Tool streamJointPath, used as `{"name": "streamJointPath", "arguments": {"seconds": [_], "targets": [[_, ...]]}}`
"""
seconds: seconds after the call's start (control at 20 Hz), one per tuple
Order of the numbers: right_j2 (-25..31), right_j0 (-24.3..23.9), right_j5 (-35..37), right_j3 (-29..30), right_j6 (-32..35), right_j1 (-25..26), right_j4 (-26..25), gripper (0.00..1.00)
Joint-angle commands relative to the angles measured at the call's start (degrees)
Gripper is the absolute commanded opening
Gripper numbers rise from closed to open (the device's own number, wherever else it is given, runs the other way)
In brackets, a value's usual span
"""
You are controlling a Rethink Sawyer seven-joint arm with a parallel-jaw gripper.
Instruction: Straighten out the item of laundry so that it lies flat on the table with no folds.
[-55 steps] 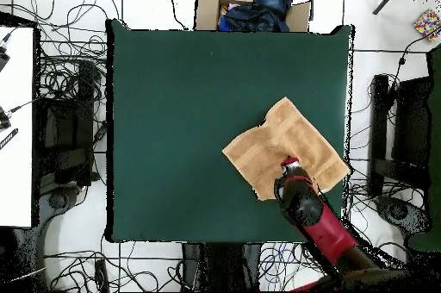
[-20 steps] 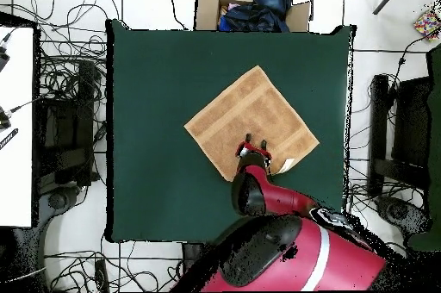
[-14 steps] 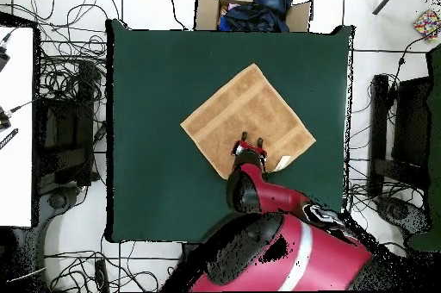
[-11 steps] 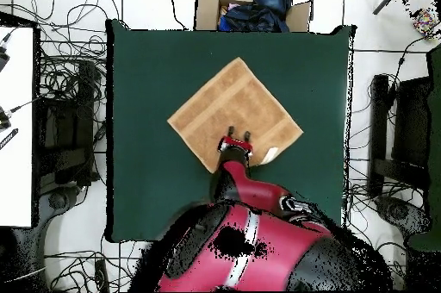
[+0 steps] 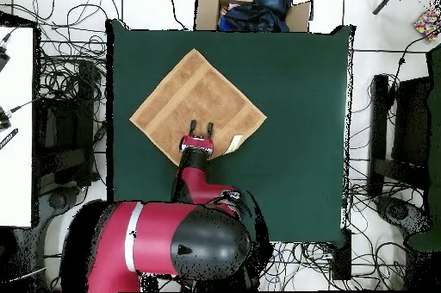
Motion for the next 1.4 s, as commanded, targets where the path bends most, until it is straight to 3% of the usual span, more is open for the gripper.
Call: {"name": "streamJointPath", "arguments": {"seconds": [0.05, 0.25, 0.35, 0.5, 0.6, 0.75, 0.95, 1.15, 1.4], "targets": [[3.82, 1.01, 17.50, -3.28, 4.04, 7.39, -1.15, 1.00], [3.55, 0.94, 18.17, -1.53, 4.48, 5.01, -3.07, 1.00], [4.27, -0.78, 21.95, 1.21, 5.51, 2.17, -3.81, 1.00], [4.82, -3.99, 31.67, 9.06, 6.65, -7.40, -3.71, 1.00], [5.77, -6.19, 38.10, 12.46, 6.21, -14.76, -6.28, 1.00], [6.34, -7.84, 46.72, 15.72, 4.74, -24.60, -8.00, 1.00], [10.44, -12.10, 58.05, 19.15, 5.51, -33.52, -7.88, 1.00], [13.41, -15.28, 57.86, 20.71, 7.98, -34.51, -8.68, 1.00], [11.79, -15.67, 52.66, 17.54, 9.68, -28.31, -8.40, 1.00]]}}
